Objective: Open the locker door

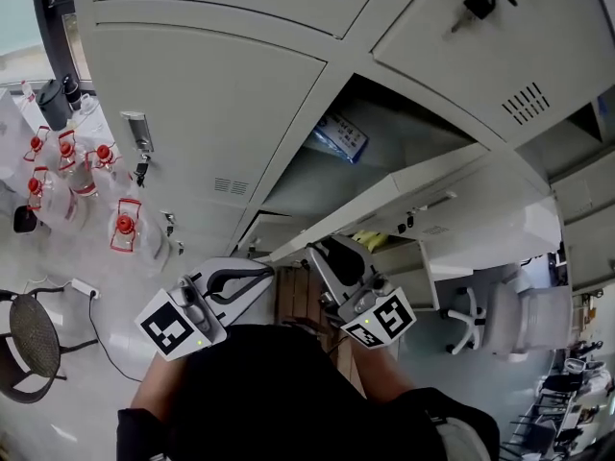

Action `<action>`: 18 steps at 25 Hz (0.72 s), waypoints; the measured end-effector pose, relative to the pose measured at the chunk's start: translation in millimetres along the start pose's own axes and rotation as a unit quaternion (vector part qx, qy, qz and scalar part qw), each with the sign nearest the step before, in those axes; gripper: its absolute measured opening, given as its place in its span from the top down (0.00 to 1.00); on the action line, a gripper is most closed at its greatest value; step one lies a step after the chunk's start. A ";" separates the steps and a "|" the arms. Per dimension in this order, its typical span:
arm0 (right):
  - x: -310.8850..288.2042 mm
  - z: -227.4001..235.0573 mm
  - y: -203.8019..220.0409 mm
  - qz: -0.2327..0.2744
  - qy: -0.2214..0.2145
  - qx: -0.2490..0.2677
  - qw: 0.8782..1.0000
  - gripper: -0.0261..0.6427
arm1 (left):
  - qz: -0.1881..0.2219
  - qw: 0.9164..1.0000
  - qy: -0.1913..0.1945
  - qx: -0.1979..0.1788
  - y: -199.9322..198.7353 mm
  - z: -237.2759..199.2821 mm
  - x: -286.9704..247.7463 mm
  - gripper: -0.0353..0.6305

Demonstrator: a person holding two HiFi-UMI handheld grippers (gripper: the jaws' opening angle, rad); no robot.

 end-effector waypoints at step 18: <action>66.3 -1.9 -1.3 0.025 -0.086 -0.005 0.996 0.81 | 0.004 0.999 -0.009 -0.031 -2.3 59.3 -35.0 0.93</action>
Point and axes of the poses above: the fingertips, and each gripper's own axes: x backward along the fingers, z to its right, y out of its underside, the point moved 9 cm from there along x, backward along the fingers, and after that the axes turned 2 degrees about z, right-handed, at the moved point
